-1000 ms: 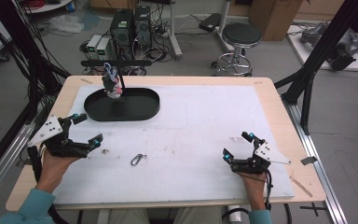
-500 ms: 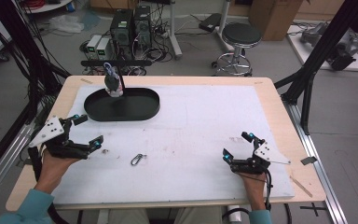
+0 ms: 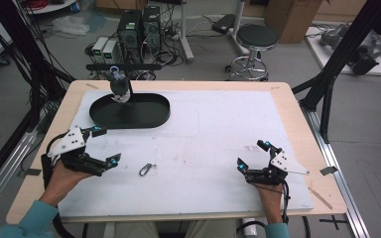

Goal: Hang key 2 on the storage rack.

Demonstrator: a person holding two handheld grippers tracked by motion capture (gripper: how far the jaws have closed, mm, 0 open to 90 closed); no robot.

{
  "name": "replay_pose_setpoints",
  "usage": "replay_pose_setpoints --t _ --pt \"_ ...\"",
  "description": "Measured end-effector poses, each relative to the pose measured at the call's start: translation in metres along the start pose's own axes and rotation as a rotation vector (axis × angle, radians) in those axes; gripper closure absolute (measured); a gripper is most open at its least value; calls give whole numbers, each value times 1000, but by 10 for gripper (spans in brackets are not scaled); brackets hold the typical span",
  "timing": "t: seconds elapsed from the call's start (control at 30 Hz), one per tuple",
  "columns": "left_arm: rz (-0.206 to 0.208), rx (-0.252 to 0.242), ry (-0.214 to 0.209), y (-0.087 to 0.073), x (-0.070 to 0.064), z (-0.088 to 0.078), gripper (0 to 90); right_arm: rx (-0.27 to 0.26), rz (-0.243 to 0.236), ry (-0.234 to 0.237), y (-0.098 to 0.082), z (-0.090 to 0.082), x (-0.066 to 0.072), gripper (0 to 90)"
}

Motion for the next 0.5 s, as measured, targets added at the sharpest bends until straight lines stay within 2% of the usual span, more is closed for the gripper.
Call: replay_pose_setpoints --t 0.23,0.5 --pt "28 66 -72 -1 -12 21 17 -1 1 -6 0 0 0 7" --pt "49 160 -134 -13 -19 41 18 0 4 -6 0 0 0 7"
Point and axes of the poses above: each handheld gripper's, and its own axes: z roughly forward along the jaws, y roughly out of its top, x roughly to its left, the point moved 5 cm from there along z, roughly forward along the jaws, and after that the axes turned 6 degrees about -x, right-handed, at the moved point
